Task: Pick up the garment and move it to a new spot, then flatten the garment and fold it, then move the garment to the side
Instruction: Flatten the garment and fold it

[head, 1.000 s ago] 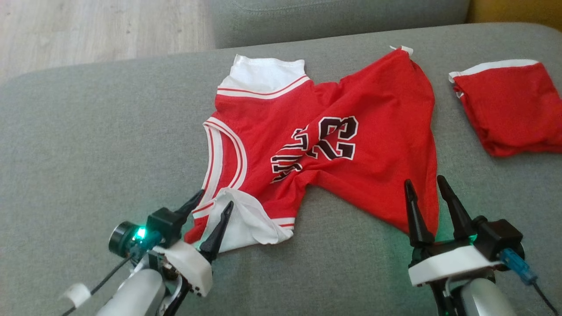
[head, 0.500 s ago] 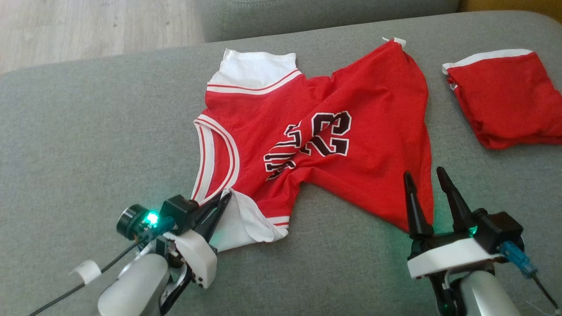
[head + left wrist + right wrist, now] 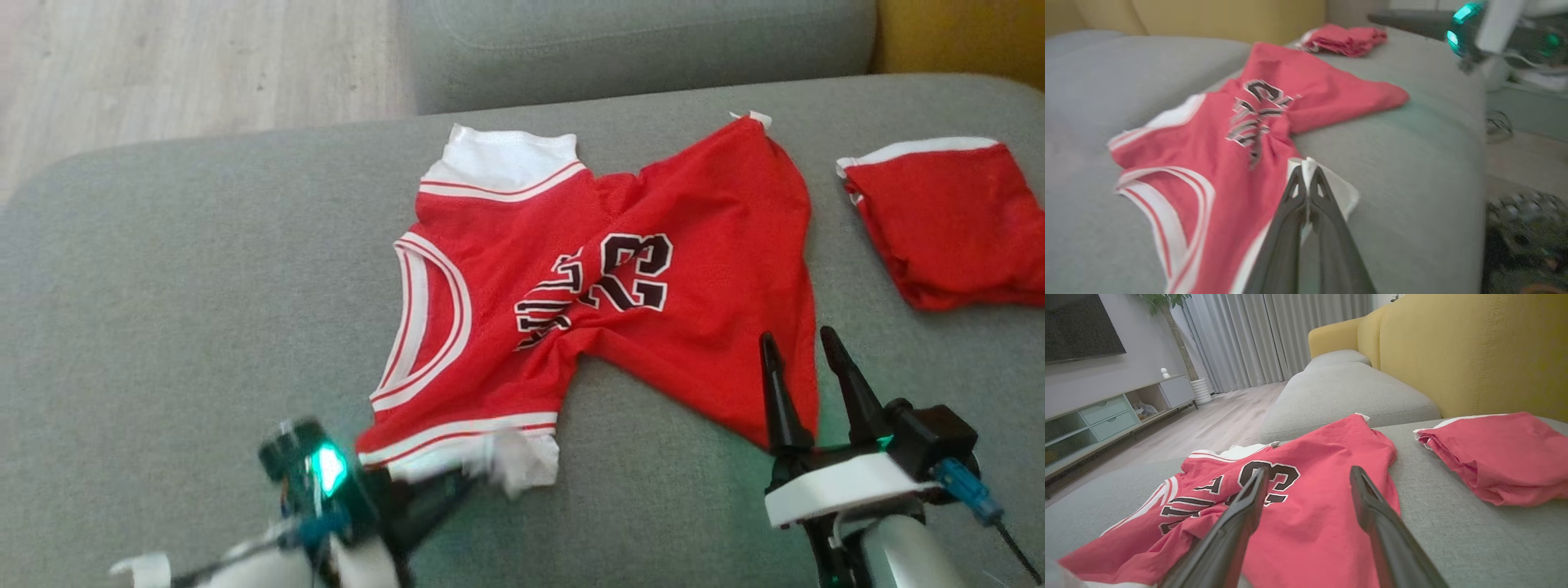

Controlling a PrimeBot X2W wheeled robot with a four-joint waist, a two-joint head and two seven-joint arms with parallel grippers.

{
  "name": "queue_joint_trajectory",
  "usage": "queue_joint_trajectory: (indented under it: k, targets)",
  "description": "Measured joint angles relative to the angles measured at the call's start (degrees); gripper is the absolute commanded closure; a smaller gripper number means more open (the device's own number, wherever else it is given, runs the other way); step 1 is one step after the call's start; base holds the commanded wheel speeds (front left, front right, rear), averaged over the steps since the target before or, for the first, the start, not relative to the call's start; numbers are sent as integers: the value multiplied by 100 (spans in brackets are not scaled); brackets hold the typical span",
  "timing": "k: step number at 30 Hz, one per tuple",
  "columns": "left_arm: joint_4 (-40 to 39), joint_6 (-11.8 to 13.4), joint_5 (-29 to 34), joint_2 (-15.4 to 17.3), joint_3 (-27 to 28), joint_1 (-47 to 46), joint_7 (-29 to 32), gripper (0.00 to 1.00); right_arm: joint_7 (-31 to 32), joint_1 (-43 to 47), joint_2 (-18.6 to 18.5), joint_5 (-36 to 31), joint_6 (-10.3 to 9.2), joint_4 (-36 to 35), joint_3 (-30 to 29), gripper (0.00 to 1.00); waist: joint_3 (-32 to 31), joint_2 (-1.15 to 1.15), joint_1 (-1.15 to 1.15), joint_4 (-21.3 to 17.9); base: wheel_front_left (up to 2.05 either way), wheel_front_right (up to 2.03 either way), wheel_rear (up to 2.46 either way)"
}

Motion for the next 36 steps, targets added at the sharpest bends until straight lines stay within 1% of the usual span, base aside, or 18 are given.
queue_joint_trajectory:
  k: [3,4,6,7,8,9,13,15,16,17,21,25,27,29,32,33,34,36]
  targets:
    - [-456,-12,-188,578,-761,-15,293,100,0,-1,0,8,0,7,8,0,-47,0,0,70,0,0,0]
    - [-526,-12,-224,740,-925,-21,381,100,0,-1,0,20,0,8,8,0,-49,0,0,87,0,0,0]
    - [-553,-12,-246,976,-1074,-47,546,100,0,-2,0,65,0,8,13,0,-35,0,0,108,0,0,0]
    - [-547,-12,-312,1027,-1092,-75,613,82,0,-2,-1,74,0,12,23,0,-24,0,0,116,0,0,0]
    - [-532,-12,-379,1034,-1092,-103,645,13,0,-2,-1,79,0,16,42,0,-10,0,0,121,0,0,0]
    - [-516,-12,-382,1027,-1095,-128,660,0,0,-2,0,87,0,22,66,0,6,0,0,121,0,0,0]
    - [-323,-12,-505,1004,-1143,-136,849,0,0,-3,-1,85,0,60,69,0,38,0,0,91,0,0,0]
    - [-221,-9,-636,995,-1114,-135,801,0,0,-4,0,81,0,71,54,0,40,0,0,68,0,0,0]
    - [-179,32,-744,982,-1042,-134,731,0,0,-4,0,74,0,71,37,0,37,0,0,55,0,0,0]
    - [-145,132,-857,960,-914,-134,620,0,0,-5,-1,54,0,74,23,0,31,0,0,40,0,0,0]
    - [-82,684,-1478,736,-166,-133,10,0,0,-5,0,38,0,70,12,0,-10,0,0,-45,0,0,0]
    - [77,1317,-2127,339,710,-73,-714,0,0,-5,-1,38,0,52,8,0,-48,0,0,-152,0,0,0]
    - [165,1532,-2336,116,1125,-20,-866,0,0,-5,0,30,0,20,8,0,-52,0,0,-206,0,0,0]
    - [255,1757,-2385,-124,1524,76,-921,0,0,-4,-1,-1,0,-27,11,0,-30,0,0,-257,0,0,0]
    - [304,1912,-2201,-501,2117,250,-922,0,0,-10,0,-9,0,-82,33,0,57,0,0,-323,0,0,0]
    - [304,1912,-2201,-501,2117,250,-922,0,0,-10,0,-9,0,-82,33,0,57,0,0,-323,0,0,0]
    - [328,1916,-2059,-614,2264,293,-923,0,0,-17,0,-16,0,-108,37,0,97,0,0,-341,0,0,0]
    - [450,1882,-1715,-749,2332,296,-925,0,0,-32,0,-48,0,-159,41,0,192,0,0,-378,0,0,0]
